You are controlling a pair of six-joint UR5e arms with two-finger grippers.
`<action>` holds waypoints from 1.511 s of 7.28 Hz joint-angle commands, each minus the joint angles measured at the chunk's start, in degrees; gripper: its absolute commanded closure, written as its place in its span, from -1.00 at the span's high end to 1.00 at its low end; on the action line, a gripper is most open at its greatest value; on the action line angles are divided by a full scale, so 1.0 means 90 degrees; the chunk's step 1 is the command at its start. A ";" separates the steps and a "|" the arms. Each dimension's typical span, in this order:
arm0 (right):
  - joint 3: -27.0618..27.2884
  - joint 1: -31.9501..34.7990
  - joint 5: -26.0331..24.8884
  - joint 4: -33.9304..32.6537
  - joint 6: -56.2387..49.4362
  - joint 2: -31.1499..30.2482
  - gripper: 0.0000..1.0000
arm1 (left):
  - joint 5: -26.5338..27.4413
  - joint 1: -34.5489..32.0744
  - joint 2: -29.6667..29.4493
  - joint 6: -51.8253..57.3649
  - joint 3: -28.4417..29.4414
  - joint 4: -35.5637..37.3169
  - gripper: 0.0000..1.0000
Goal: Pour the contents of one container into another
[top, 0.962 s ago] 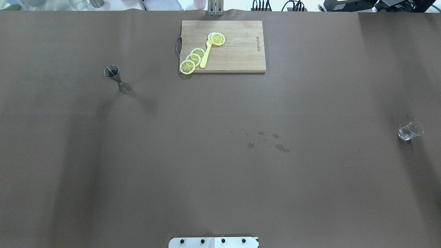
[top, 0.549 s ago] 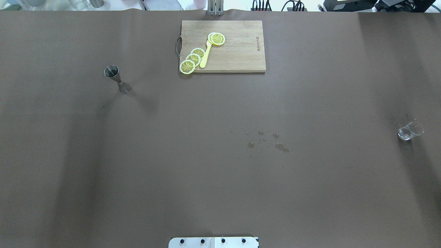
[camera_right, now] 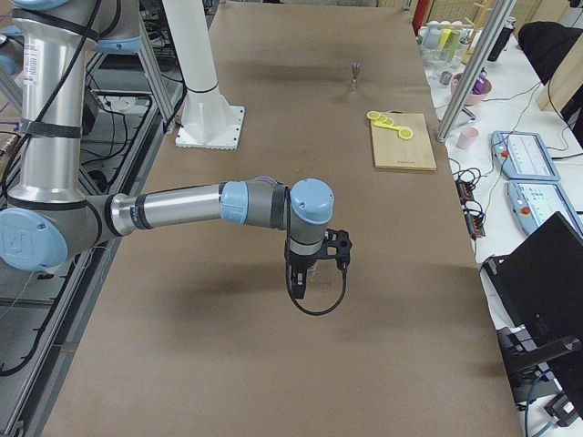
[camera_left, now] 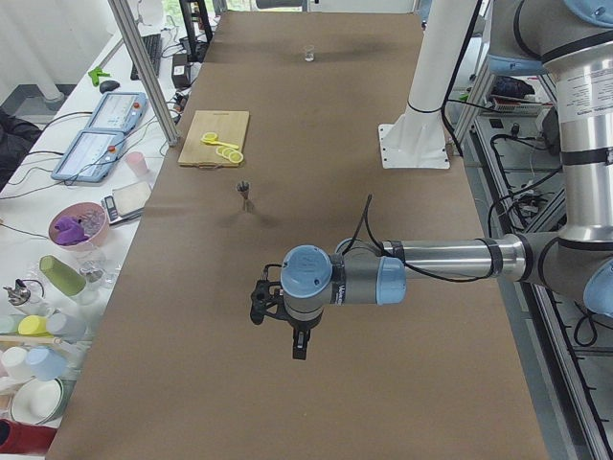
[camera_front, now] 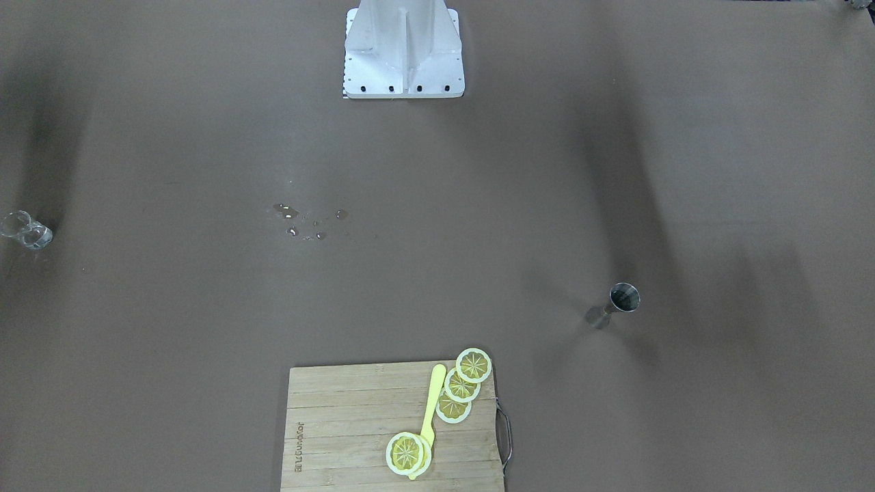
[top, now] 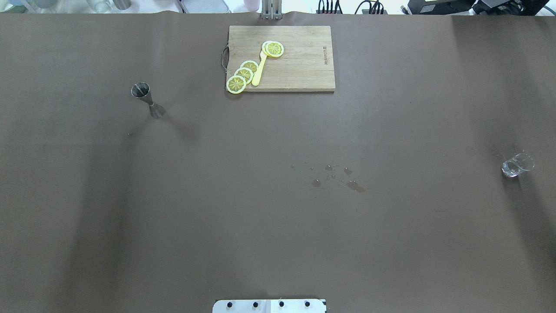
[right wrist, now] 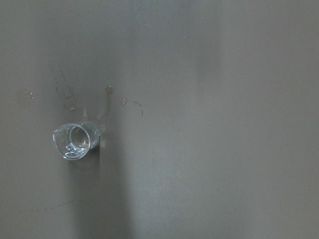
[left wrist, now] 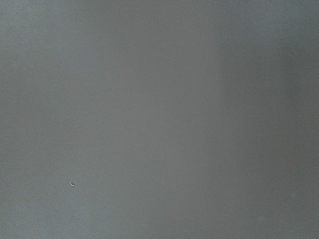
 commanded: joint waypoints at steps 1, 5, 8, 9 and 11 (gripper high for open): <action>-0.0002 0.0000 -0.0013 -0.0003 0.0000 -0.0003 1.00 | -0.0017 0.0000 0.0010 -0.0004 -0.0018 -0.0091 0.96; -0.0012 0.0000 -0.0022 -0.0003 0.0000 -0.0003 1.00 | -0.0017 0.0000 0.0010 -0.0004 0.0022 -0.0091 0.96; -0.0012 0.0000 -0.0032 -0.0003 -0.0010 -0.0003 1.00 | -0.0017 0.0000 0.0049 0.0006 0.0060 -0.0090 0.96; -0.0031 0.0000 -0.0032 -0.0003 -0.0010 -0.0013 1.00 | -0.0017 0.0000 0.0020 0.0006 0.0090 -0.0091 0.96; -0.0031 0.0000 -0.0032 -0.0003 0.0000 -0.0013 1.00 | -0.0026 -0.0010 0.0078 0.0006 0.0070 -0.0091 0.96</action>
